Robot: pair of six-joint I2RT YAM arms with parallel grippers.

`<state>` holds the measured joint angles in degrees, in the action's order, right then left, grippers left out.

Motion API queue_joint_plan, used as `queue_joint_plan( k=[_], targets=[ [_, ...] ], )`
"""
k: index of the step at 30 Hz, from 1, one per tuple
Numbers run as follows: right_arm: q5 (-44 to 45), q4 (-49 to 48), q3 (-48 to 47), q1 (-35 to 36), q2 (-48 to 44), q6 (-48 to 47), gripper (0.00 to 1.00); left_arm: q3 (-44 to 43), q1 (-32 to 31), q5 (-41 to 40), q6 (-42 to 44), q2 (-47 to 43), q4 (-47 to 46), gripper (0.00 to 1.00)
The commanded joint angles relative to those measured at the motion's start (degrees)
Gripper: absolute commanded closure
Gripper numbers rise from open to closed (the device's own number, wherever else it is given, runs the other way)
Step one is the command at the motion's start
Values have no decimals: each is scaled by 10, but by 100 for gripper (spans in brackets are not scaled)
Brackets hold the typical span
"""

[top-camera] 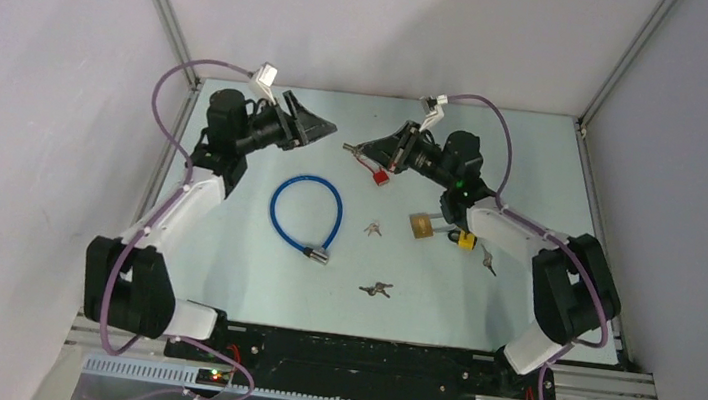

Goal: Unlock with the key

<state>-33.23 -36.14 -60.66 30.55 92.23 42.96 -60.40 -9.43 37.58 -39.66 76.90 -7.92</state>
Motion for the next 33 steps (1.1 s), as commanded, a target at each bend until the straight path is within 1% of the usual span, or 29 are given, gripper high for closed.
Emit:
queue_joint_plan(
  k=[1,5,11,19,25,29,33],
  targets=[
    [36,-134,-17,4,25,90,100,16,3,51,-98,0,-149,30],
    [57,-151,-17,8,41,123,100,35,3,63,-130,-1,-211,32],
    [77,-166,-16,19,53,148,100,51,-2,80,-178,7,-287,36],
    [106,-188,1,25,46,173,100,60,-23,80,-193,19,-305,36],
    [128,-174,14,28,32,172,100,63,-45,82,-197,18,-323,38],
    [158,-164,36,28,12,167,100,66,-51,82,-204,16,-333,43],
    [191,-141,54,31,-15,149,100,69,-54,84,-216,17,-348,50]
  ],
)
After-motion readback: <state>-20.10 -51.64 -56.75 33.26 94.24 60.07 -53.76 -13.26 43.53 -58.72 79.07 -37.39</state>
